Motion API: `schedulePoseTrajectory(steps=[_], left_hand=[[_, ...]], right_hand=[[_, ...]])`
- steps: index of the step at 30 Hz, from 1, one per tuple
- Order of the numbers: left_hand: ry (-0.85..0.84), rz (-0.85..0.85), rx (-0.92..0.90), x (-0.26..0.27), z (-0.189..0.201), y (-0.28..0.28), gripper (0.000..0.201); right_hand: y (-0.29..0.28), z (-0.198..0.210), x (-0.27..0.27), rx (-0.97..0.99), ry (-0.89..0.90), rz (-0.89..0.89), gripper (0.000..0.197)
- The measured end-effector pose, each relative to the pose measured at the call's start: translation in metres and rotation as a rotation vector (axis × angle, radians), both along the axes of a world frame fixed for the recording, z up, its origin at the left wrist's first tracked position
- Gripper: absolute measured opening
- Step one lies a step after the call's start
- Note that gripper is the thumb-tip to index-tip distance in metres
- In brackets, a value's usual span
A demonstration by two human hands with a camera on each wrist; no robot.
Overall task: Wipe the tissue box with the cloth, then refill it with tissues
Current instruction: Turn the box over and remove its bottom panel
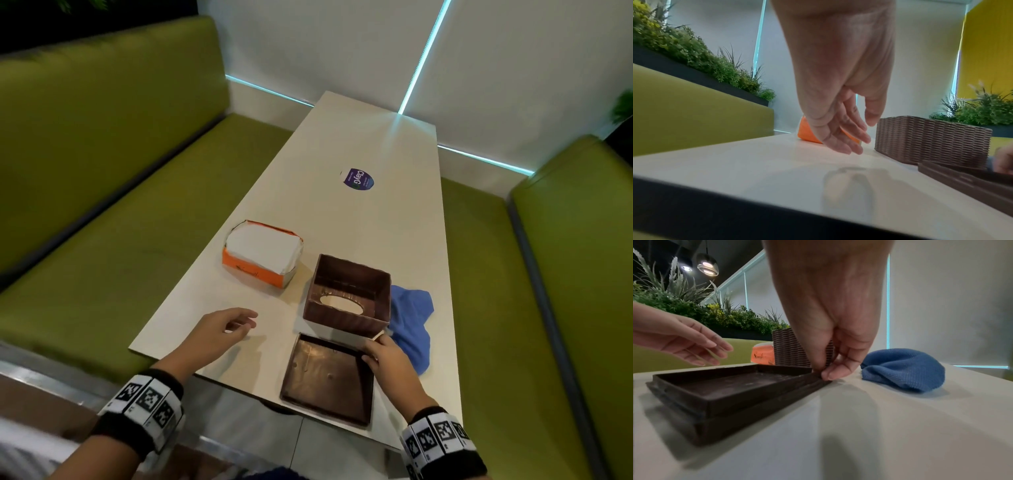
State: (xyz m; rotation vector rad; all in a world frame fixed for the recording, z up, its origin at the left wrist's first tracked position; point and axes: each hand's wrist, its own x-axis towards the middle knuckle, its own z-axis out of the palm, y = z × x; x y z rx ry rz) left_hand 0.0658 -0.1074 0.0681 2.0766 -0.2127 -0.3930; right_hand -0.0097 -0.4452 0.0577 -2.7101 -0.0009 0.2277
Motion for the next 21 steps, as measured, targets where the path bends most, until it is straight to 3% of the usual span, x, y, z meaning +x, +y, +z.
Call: schedulePoseTrajectory(steps=[6, 8, 11, 16, 21], left_hand=[[-0.032, 0.011, 0.012, 0.022, 0.022, 0.003, 0.024], [-0.094, 0.044, 0.005, 0.036, 0.034, 0.002, 0.025], [-0.216, 0.079, 0.031, 0.068, 0.049, -0.004, 0.030], [-0.331, -0.022, 0.186, 0.126, 0.066, -0.029, 0.038], [-0.277, -0.150, 0.383, 0.167, 0.053, -0.047, 0.042]], right_hand=[[0.004, 0.016, -0.007, -0.073, 0.026, -0.041, 0.024], [0.014, 0.036, -0.010, -0.168, 0.042, -0.050, 0.026], [0.044, 0.076, 0.000, -0.128, 0.018, 0.060, 0.025], [0.109, 0.114, 0.068, 0.068, -0.154, 0.147, 0.025], [0.154, 0.108, 0.146, 0.121, -0.015, 0.162, 0.041]])
